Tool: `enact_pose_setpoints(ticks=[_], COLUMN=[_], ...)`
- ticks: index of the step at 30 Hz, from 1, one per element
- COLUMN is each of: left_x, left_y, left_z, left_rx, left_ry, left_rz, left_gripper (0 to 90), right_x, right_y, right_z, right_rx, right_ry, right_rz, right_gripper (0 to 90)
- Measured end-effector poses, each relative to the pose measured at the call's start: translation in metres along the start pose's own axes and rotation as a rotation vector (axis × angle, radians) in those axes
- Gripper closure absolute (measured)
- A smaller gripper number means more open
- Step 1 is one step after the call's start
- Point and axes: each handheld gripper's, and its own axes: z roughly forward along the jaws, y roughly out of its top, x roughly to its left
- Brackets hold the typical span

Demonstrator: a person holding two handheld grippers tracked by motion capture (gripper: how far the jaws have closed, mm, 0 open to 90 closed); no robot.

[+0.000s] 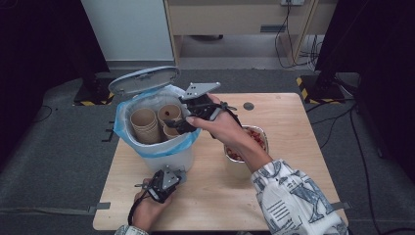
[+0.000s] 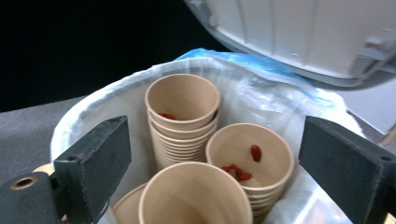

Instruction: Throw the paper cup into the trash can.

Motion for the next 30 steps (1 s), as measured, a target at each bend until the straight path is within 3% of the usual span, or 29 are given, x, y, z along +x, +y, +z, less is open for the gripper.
enact_pose_setpoints(ticks=[13,30], left_x=[0.0,0.0], left_y=[0.0,0.0], left_z=[0.0,0.0], left_rx=[-0.002,-0.004], left_ry=[-0.001,-0.005], left_rz=[-0.001,-0.005], left_gripper=[89.8,89.8], right_x=[-0.012,-0.032], right_y=[-0.004,-0.014], right_z=[-0.016,-0.043], right_rx=[-0.014,-0.015], right_ry=[-0.054,-0.125], right_rz=[0.057,0.08], right_gripper=[7.3,6.1])
